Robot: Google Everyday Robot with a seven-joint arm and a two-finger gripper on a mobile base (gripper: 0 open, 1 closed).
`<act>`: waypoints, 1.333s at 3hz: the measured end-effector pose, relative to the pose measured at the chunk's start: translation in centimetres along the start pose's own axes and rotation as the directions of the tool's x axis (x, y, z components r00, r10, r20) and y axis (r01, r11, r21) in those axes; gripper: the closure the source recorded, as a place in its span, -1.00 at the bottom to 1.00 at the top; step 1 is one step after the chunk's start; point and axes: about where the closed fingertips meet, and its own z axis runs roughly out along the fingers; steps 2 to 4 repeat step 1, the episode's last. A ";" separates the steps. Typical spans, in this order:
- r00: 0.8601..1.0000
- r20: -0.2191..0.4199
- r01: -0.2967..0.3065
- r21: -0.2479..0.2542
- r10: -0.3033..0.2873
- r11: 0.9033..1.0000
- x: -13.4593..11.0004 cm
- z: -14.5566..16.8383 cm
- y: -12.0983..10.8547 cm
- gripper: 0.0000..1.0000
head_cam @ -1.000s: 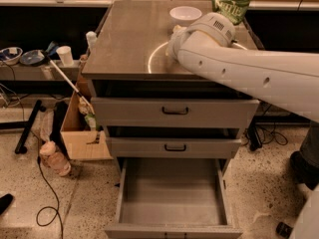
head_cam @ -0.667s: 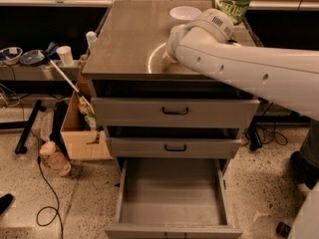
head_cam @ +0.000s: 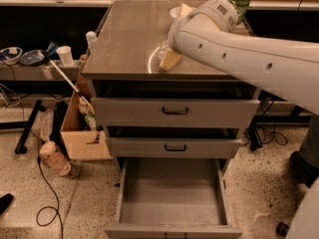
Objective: Pick water bottle from bottom drawer and place on counter
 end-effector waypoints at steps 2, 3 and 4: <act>1.000 0.000 0.000 0.000 0.000 1.000 0.0 0.0 0.0 -1.00; 1.000 0.000 0.000 0.000 0.000 1.000 0.0 0.0 0.0 -1.00; 1.000 0.000 0.000 0.000 0.000 1.000 0.0 0.0 0.0 -1.00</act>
Offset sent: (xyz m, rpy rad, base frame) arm 0.0000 0.0000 0.0000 0.0000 0.0000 0.0000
